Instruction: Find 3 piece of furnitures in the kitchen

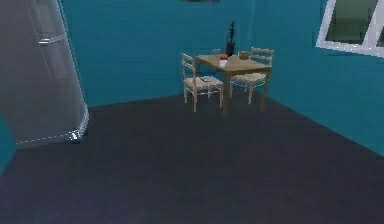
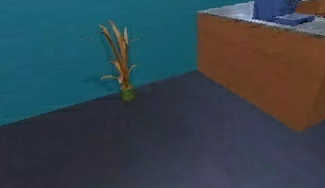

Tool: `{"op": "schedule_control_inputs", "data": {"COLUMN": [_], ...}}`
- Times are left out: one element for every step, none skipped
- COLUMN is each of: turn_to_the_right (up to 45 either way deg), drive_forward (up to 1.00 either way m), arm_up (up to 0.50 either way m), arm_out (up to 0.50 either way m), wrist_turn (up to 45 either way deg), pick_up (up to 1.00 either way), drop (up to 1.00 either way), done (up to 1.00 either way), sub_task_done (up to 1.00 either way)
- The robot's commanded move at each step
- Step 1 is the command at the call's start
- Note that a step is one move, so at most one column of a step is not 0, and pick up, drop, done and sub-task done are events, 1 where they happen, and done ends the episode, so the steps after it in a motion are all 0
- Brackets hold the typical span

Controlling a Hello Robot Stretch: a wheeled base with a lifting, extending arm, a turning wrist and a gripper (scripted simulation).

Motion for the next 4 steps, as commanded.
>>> {"op": "schedule_control_inputs", "data": {"turn_to_the_right": [9.0,0.0,0.0,0.0], "drive_forward": [0.0,1.0,0.9,0.0], "arm_up": [0.0,0.0,0.0,0.0], "arm_out": [0.0,0.0,0.0,0.0], "wrist_turn": [0.0,0.0,0.0,0.0], "pick_up": [0.0,0.0,0.0,0.0], "drop": [0.0,0.0,0.0,0.0], "done": [0.0,0.0,0.0,0.0], "sub_task_done": [0.0,0.0,0.0,1.0]}}
